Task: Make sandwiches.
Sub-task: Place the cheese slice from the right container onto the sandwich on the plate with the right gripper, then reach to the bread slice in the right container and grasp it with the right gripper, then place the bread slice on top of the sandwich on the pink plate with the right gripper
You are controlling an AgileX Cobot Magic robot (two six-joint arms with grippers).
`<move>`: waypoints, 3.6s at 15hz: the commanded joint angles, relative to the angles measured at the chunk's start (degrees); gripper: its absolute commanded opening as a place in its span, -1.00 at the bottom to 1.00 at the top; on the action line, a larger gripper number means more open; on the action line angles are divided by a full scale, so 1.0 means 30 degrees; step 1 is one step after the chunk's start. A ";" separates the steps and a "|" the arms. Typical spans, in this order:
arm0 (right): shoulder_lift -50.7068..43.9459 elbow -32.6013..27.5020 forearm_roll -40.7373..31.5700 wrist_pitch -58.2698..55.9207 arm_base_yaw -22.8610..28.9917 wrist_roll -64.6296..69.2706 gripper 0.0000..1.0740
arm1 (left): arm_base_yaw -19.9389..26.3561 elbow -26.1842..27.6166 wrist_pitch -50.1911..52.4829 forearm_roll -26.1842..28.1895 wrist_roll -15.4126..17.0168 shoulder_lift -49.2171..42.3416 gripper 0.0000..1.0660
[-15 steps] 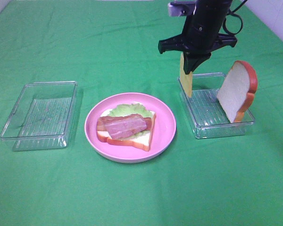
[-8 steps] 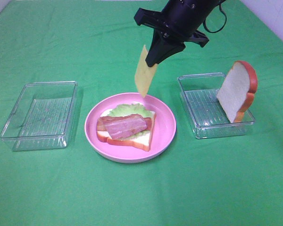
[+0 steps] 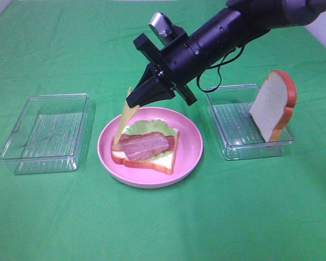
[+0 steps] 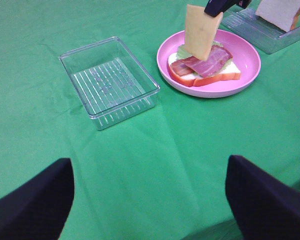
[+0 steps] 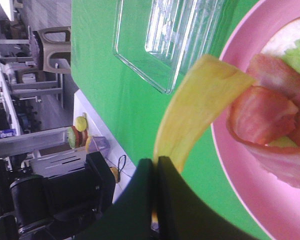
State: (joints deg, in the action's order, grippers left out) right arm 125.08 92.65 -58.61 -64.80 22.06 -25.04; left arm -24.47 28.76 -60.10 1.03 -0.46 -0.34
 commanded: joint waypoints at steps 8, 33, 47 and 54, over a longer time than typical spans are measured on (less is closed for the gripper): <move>0.0630 -0.0134 0.4947 0.2063 0.0229 0.3743 -1.00 | -0.0019 -0.0038 0.0210 0.0019 0.0153 -0.0363 0.48; -0.6417 -0.0095 2.0531 0.1184 -0.2292 1.1860 0.38 | -0.0019 -0.0038 0.0210 0.0019 0.0153 -0.0363 0.48; -0.3285 -0.0095 2.0455 0.0974 -0.4756 1.0772 0.04 | -0.0019 -0.0038 0.0210 0.0019 0.0153 -0.0363 0.48; -0.3457 -0.0095 2.0455 0.0974 -0.4756 1.0772 -1.00 | -0.0019 -0.0038 0.0210 0.0019 0.0153 -0.0363 0.48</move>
State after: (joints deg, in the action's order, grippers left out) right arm 115.28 92.59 2.64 -61.71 7.96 7.05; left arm -24.47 28.76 -60.05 1.03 -0.46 -0.34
